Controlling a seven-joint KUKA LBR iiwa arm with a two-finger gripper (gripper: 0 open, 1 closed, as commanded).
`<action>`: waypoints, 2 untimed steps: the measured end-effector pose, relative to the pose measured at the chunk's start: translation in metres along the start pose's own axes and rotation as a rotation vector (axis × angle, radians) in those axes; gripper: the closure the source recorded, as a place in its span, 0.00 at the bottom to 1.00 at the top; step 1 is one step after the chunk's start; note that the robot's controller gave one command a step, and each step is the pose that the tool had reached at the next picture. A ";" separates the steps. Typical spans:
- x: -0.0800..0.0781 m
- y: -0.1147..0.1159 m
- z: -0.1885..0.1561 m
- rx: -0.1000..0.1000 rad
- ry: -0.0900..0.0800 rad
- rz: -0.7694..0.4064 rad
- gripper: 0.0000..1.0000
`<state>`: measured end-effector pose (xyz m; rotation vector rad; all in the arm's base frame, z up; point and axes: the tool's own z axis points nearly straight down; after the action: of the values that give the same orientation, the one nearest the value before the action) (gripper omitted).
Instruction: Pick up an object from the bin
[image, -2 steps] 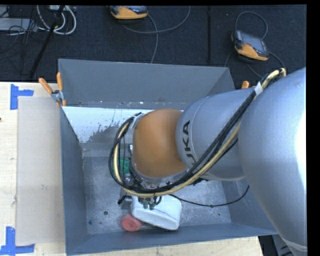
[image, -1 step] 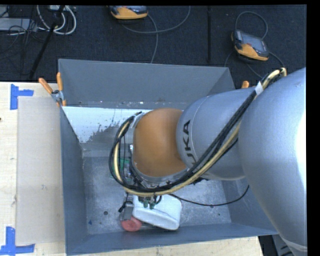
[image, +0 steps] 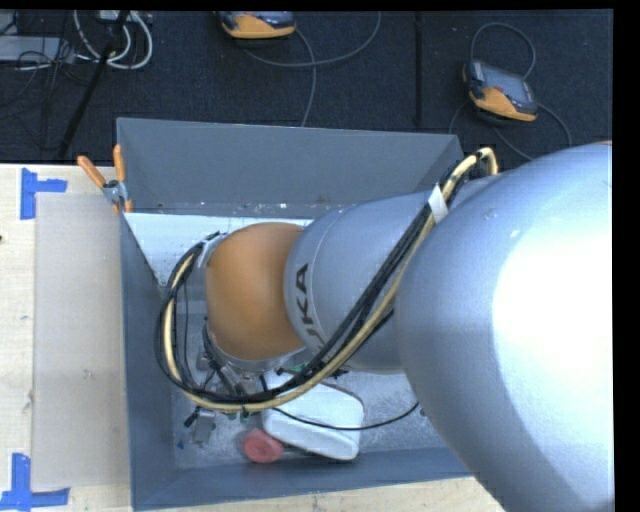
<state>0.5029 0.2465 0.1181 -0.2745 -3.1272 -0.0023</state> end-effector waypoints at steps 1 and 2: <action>-0.006 -0.001 -0.076 -0.002 -0.008 -0.021 0.00; 0.023 -0.007 0.053 0.005 0.003 -0.057 0.00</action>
Offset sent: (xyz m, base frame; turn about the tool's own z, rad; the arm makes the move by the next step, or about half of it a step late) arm 0.0043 -0.0022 0.0720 -0.0233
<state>0.4794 0.2438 0.0651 -0.1846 -3.1304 0.0052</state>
